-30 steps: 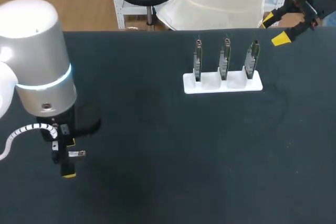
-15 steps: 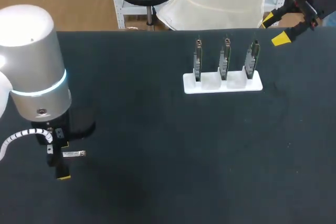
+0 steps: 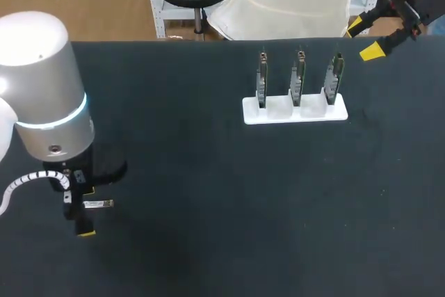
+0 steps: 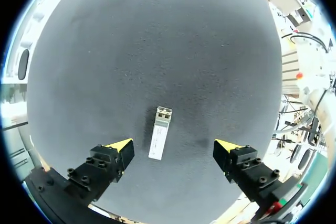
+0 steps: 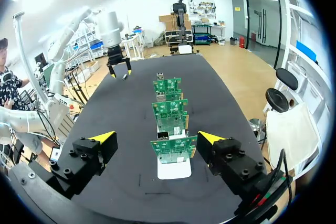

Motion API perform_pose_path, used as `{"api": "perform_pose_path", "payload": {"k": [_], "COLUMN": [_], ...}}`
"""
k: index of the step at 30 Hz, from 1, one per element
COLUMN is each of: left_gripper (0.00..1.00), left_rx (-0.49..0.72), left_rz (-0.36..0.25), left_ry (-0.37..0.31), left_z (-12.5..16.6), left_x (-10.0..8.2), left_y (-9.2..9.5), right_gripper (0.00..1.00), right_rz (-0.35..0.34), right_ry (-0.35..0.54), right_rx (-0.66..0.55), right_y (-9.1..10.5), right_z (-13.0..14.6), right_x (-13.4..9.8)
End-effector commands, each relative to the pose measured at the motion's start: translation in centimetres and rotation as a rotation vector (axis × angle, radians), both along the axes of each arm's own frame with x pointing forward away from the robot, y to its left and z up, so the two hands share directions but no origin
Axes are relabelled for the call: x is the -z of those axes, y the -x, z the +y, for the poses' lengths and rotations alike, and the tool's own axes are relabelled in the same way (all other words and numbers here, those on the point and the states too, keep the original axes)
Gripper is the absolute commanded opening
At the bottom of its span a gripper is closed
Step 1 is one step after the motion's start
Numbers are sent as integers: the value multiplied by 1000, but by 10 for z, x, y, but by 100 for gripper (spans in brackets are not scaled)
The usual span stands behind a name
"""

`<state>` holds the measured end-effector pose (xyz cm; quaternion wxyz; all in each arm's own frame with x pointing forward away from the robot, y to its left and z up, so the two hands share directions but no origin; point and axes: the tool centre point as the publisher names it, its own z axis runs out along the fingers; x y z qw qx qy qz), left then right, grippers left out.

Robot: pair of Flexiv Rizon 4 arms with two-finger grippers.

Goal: Pick up the optical module with the left hand, and insert it into the network port with the right hand.

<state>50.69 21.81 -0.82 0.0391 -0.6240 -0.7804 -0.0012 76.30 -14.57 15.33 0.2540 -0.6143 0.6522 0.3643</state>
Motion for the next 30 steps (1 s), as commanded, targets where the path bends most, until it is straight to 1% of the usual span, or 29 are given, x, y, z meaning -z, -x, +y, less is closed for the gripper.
{"api": "perform_pose_path", "payload": {"k": [1,10,22,23,24,25,26,27,28,29,30], "left_gripper": [100,100,100,84,77,77,72,71,62,47,43], "left_rx": [6,11,-6,-7,-9,-10,-12,-14,-14,-14,-16], "left_rz": [11,14,16,16,16,17,17,17,18,19,19], "left_ry": [1,4,2,4,4,4,4,4,4,4,4], "left_z": [0,-1,0,0,0,0,1,1,1,1,1], "left_x": [4,7,11,11,11,12,13,13,14,15,15], "left_y": [-6,-8,-7,-6,-6,-6,-6,-6,-6,-6,-6], "right_gripper": [100,100,100,100,100,100,100,100,100,100,100], "right_rz": [-4,-4,-4,-4,-4,-4,-4,-4,-4,-4,-4], "right_ry": [1,1,1,1,1,1,1,1,1,1,1], "right_rx": [3,3,3,3,3,3,3,3,3,3,3], "right_y": [2,2,2,2,2,2,2,2,2,2,2], "right_z": [0,0,0,0,0,0,0,0,0,0,0], "right_x": [0,0,0,0,0,0,0,0,0,0,0]}}
